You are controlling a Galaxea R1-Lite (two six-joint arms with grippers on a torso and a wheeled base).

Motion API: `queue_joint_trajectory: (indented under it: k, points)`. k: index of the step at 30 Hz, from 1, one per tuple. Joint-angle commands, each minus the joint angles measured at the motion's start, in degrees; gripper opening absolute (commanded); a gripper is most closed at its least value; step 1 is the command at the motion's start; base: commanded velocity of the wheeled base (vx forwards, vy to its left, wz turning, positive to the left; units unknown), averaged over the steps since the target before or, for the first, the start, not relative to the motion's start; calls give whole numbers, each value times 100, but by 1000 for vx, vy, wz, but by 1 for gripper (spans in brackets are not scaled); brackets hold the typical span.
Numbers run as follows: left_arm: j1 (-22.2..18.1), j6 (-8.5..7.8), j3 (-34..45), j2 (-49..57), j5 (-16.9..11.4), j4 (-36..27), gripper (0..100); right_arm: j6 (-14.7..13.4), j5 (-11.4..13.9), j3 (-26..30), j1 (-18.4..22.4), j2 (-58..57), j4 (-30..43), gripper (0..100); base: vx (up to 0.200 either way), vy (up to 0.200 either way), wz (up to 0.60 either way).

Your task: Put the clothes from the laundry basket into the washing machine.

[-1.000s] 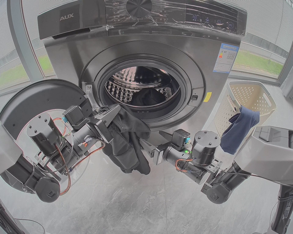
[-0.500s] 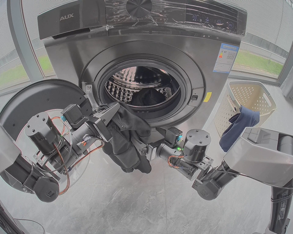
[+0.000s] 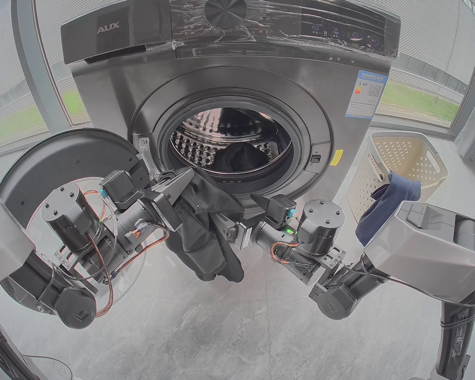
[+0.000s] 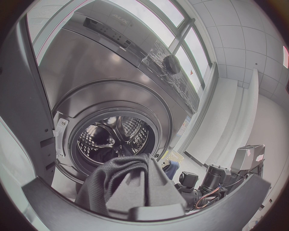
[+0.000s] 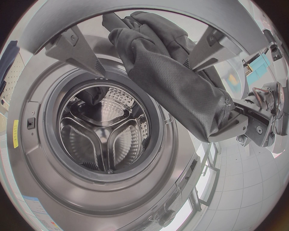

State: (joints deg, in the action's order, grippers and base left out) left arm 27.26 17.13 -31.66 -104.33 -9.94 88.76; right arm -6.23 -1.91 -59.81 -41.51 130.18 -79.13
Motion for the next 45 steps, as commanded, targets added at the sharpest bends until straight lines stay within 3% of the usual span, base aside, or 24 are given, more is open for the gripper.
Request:
queue_joint_trajectory:
  k: [1, 4, 5, 15, 20, 22, 23, 29, 45]
  points:
    - [8, 10, -7, 18, 0, 1, 0, -1, -2, -136, 11, 113, 3, 100, 0, 0, 0]
    - [8, 10, 2, 18, 0, 1, 0, -10, -2, -189, 11, 113, -6, 100, 0, 0, 0]
    - [8, 19, 2, 18, 0, 1, 0, -10, -2, -207, 2, 113, -6, 0, 0, 0, 0]
    - [8, 45, 55, -53, -8, 1, 0, -19, -20, -163, -24, -169, -85, 0, 0, 0, 0]
    - [16, 36, 46, -167, -8, 1, 0, -27, -28, 92, -59, -520, -85, 0, 0, 0, 0]
    - [16, 36, 72, -167, -70, 1, 0, -27, -37, 444, -138, -854, -112, 0, 0, 0, 0]
    - [25, 54, 81, -167, -79, 10, 100, -36, -46, 505, -147, -942, -120, 0, 0, 0, 0]
    - [43, 326, 169, -220, -79, 1, 100, -63, -72, 619, -138, -1478, -103, 0, 0, 0, 0]
    - [25, 151, 591, -1257, -70, 10, 100, -63, -90, 461, -68, -1944, -24, 0, 0, 0, 0]
